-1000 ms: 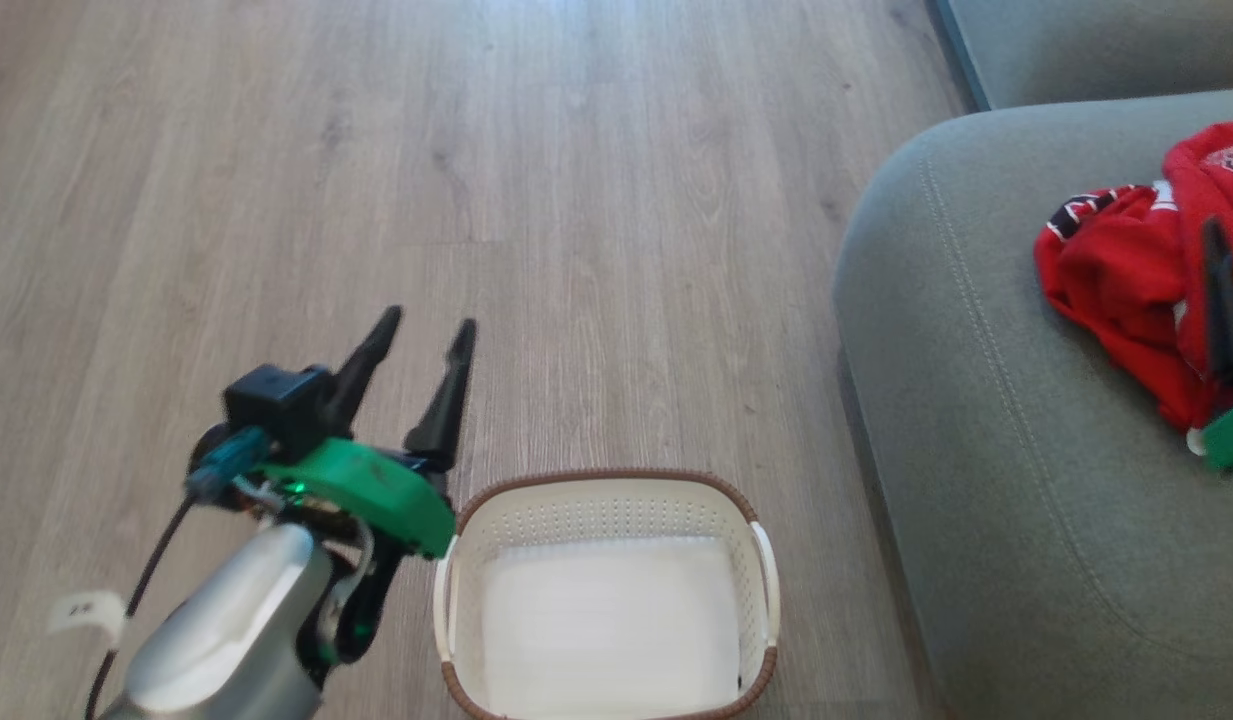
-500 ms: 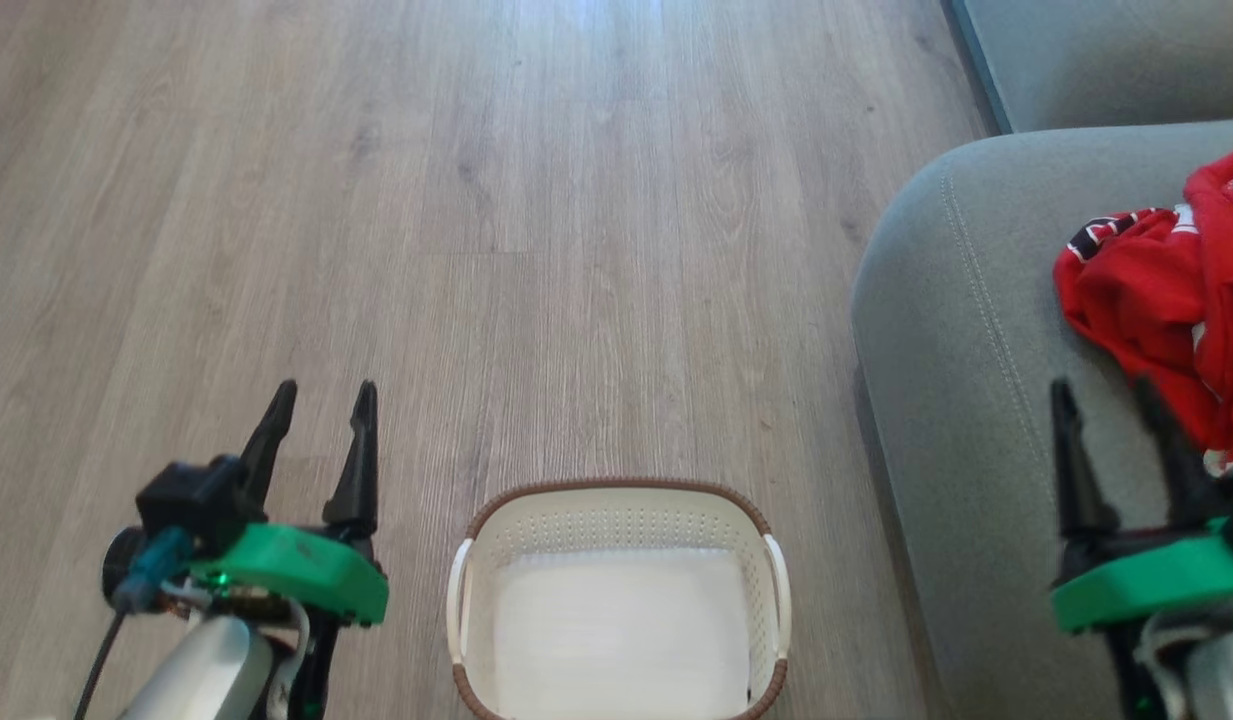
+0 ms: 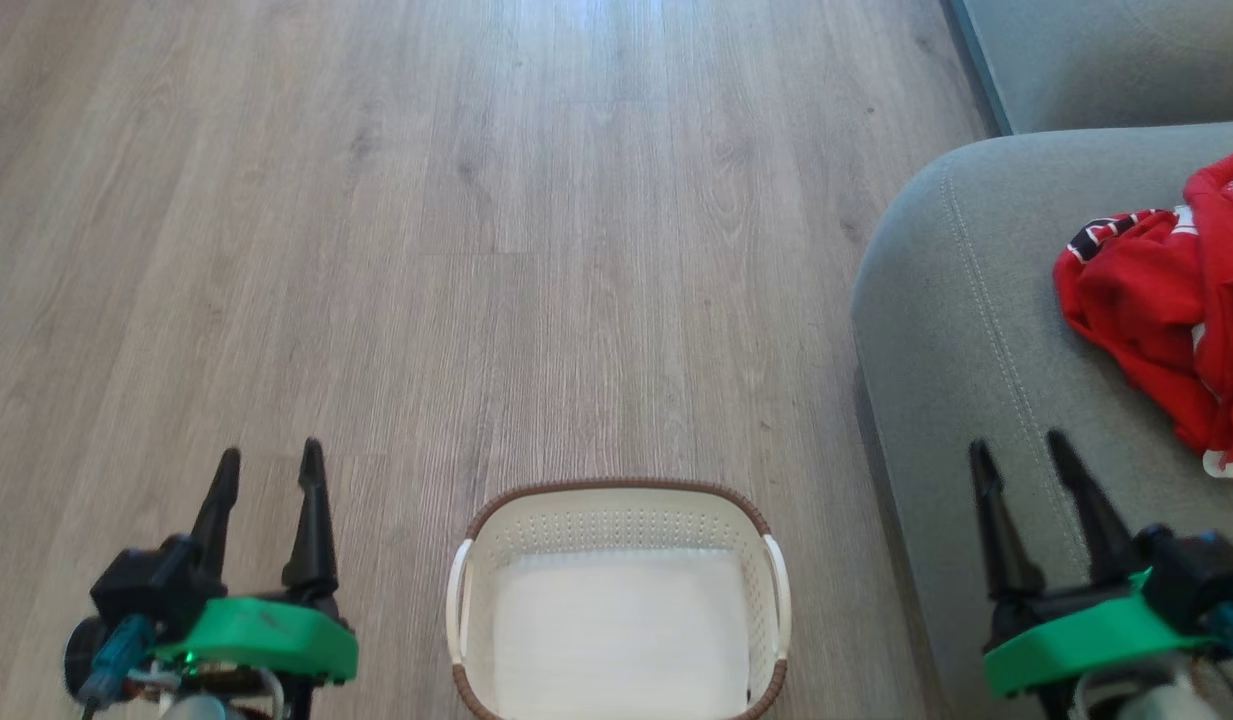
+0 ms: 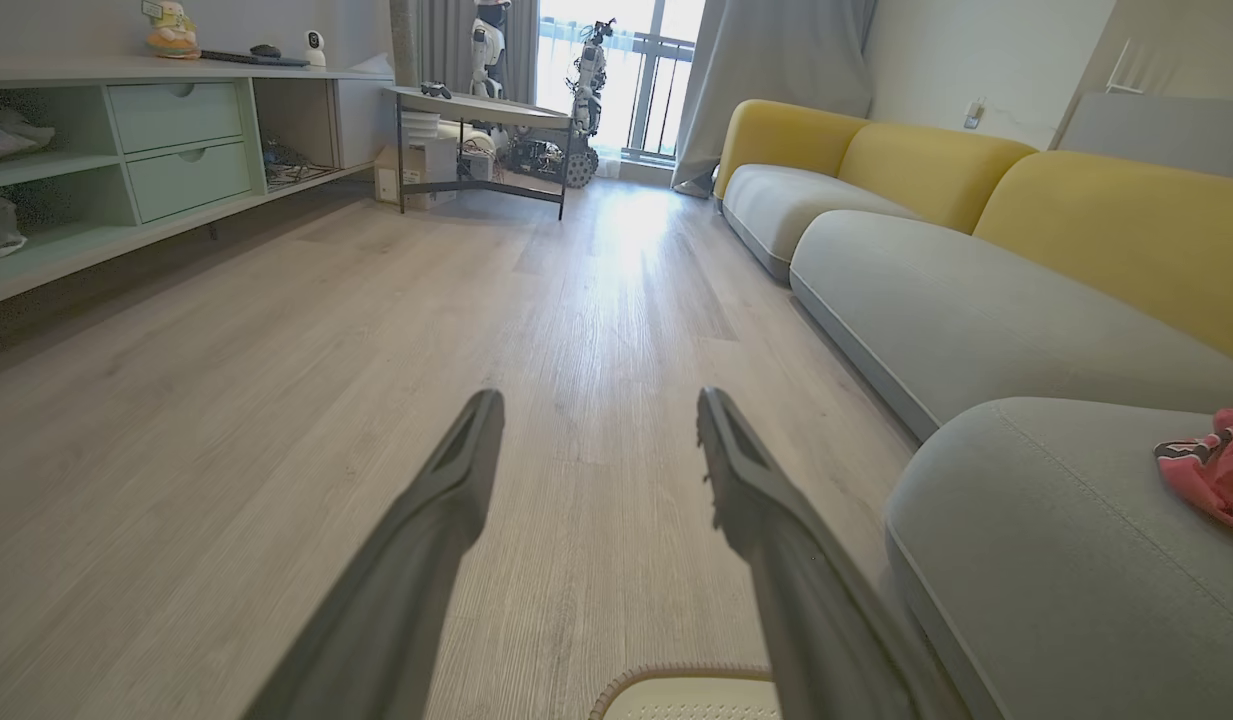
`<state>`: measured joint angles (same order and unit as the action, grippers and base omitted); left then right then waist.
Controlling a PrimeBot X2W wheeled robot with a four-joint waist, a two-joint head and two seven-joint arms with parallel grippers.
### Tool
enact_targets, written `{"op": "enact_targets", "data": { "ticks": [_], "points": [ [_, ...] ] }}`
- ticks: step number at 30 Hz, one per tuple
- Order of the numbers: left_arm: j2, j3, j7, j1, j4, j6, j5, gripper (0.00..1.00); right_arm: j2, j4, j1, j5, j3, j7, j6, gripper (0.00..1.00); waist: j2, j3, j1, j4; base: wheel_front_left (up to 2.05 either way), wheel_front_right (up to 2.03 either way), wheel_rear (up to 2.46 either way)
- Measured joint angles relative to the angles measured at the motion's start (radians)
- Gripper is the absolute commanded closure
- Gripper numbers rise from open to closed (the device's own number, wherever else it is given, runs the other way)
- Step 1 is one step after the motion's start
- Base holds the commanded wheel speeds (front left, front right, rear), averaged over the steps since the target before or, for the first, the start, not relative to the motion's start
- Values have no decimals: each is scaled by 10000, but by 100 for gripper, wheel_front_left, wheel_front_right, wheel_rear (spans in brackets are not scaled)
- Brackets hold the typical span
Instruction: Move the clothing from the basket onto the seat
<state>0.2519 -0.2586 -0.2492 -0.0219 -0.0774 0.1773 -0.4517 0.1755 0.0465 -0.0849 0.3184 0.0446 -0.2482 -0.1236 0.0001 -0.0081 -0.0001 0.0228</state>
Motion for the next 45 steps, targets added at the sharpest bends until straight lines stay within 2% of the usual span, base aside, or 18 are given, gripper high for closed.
{"op": "enact_targets", "data": {
  "ticks": [2,3,11,20,35,36,41,45],
  "points": [
    [-144,232,0,-192,8,-117,184,0,-146,-2,-174,-81,94,0,0,0,0,-3,0,-15,0,0,0],
    [-222,462,0,-326,2,-322,360,0,-209,-8,-252,-167,153,0,0,0,0,-6,0,-29,0,0,0],
    [-633,897,0,-428,-194,-867,884,0,-219,-105,-272,-334,151,-2,0,0,0,-7,0,-78,0,0,0],
    [-961,1277,0,-440,-500,-1267,1239,0,-247,-153,-271,-374,128,-17,0,0,0,26,0,-151,0,0,0],
    [-1281,1657,0,-439,-757,-1685,1599,0,-384,-153,-269,-374,63,-17,0,0,0,34,0,-188,0,0,0],
    [-1289,1680,0,-439,-779,-1724,1599,100,-385,-153,-269,-374,63,-17,0,100,0,36,0,-189,0,0,0],
    [-1400,1641,31,-690,-1530,-1772,1576,100,-458,654,-404,-355,209,19,12,100,0,37,0,-190,0,0,0],
    [-1419,1659,167,-862,-1651,-1781,1220,100,-470,782,-520,27,211,105,12,100,0,39,0,-191,0,0,0]
  ]
}}
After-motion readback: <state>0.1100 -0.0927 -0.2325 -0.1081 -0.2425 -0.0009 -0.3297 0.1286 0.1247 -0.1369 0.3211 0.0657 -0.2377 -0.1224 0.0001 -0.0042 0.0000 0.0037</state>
